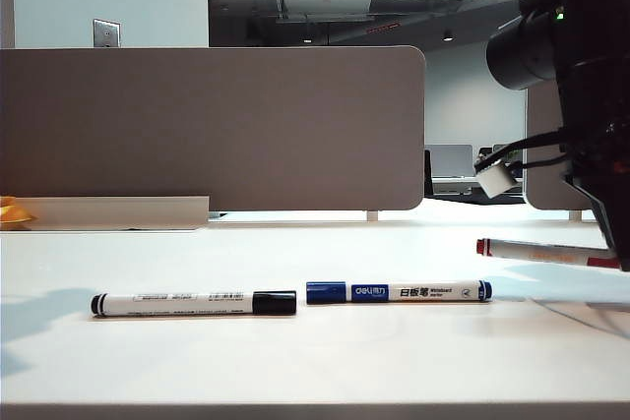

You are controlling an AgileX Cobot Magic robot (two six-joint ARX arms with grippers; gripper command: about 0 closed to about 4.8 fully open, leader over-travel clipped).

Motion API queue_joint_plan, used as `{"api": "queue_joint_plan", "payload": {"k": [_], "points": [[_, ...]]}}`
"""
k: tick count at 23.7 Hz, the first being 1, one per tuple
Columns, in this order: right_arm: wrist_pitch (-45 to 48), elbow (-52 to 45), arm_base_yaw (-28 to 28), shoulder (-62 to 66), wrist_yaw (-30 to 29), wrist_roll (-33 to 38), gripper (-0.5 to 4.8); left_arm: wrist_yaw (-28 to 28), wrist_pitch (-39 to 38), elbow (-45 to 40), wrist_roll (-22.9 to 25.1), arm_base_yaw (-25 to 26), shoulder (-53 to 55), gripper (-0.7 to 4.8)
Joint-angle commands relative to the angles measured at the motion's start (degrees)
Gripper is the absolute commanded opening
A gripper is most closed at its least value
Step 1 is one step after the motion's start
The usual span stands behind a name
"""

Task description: Pick up the markers one by one and line them up horizontally in a straight line on the table.

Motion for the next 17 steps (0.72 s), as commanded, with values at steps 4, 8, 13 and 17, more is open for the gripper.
{"api": "queue_joint_plan", "payload": {"k": [4,8,13,17], "points": [[-0.07,-0.09,0.02,0.57,-0.5,-0.22,0.86,0.37,0.52,0.13,1.42,0.0,-0.07,0.52],[-0.42,-1.27,0.02,0.66,-0.33,-1.42,0.86,0.48,0.44,0.13,2.6,0.0,-0.07,0.52],[0.5,-4.39,0.02,0.66,0.92,-1.53,0.85,5.62,0.44,0.13,5.22,0.0,-0.07,0.52],[0.63,-4.94,-0.04,0.68,1.05,-3.06,0.86,8.96,0.37,0.13,6.25,0.0,-0.07,0.52]]}}
